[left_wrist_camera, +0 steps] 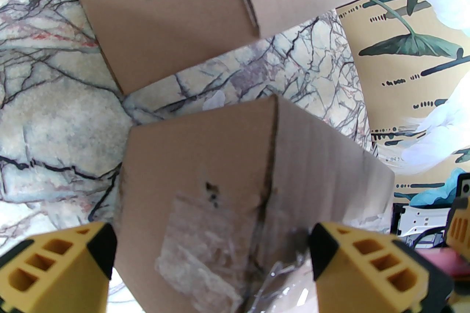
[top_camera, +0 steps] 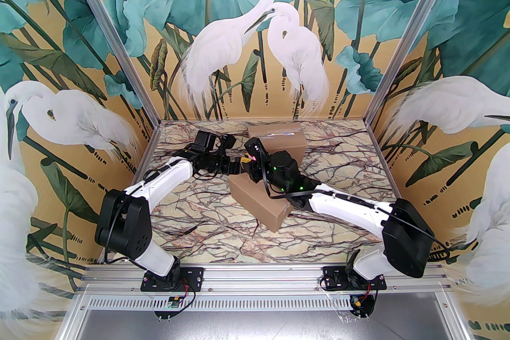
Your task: Unpack the express box
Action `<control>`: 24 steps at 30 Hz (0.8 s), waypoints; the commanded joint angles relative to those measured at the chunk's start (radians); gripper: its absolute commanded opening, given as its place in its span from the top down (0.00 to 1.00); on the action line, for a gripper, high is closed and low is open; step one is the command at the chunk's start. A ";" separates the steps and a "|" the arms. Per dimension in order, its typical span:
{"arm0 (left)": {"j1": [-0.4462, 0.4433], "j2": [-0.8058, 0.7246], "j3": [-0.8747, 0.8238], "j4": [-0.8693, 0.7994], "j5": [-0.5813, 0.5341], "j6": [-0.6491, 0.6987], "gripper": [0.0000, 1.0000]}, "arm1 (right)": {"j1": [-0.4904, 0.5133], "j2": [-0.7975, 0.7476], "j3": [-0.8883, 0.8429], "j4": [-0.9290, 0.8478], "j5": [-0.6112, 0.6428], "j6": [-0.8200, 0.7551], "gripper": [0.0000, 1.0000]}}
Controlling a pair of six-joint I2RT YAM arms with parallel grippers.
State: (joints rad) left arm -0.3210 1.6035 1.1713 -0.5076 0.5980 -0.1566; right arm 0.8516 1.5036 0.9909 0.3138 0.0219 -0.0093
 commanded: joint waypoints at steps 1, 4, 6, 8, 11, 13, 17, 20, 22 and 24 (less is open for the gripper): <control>-0.002 0.042 -0.036 -0.040 -0.095 0.011 0.09 | 0.004 -0.010 -0.016 -0.055 0.002 -0.029 1.00; -0.001 0.055 -0.041 -0.052 -0.130 0.026 0.10 | 0.004 -0.020 -0.024 -0.060 0.003 -0.051 1.00; -0.002 0.058 -0.043 -0.058 -0.146 0.036 0.10 | 0.003 -0.026 -0.030 -0.067 0.006 -0.064 1.00; -0.001 0.061 -0.044 -0.064 -0.157 0.047 0.10 | 0.001 -0.032 -0.033 -0.073 0.001 -0.072 1.00; -0.002 0.063 -0.042 -0.073 -0.177 0.060 0.10 | -0.004 -0.046 -0.048 -0.063 -0.022 -0.072 1.00; -0.001 0.066 -0.040 -0.075 -0.189 0.069 0.11 | -0.005 -0.055 -0.060 -0.057 -0.037 -0.076 1.00; -0.002 0.072 -0.036 -0.083 -0.206 0.083 0.11 | -0.007 -0.084 -0.086 -0.043 -0.057 -0.096 1.00; -0.002 0.073 -0.039 -0.083 -0.214 0.093 0.11 | -0.010 -0.108 -0.100 -0.037 -0.071 -0.114 1.00; -0.001 0.075 -0.041 -0.086 -0.222 0.099 0.11 | -0.015 -0.120 -0.110 -0.036 -0.084 -0.129 1.00; -0.001 0.077 -0.041 -0.091 -0.224 0.107 0.11 | -0.021 -0.127 -0.114 -0.039 -0.105 -0.137 1.00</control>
State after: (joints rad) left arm -0.3428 1.6180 1.1713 -0.5056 0.5812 -0.0986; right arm 0.8413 1.4208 0.8982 0.3260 -0.0521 -0.1146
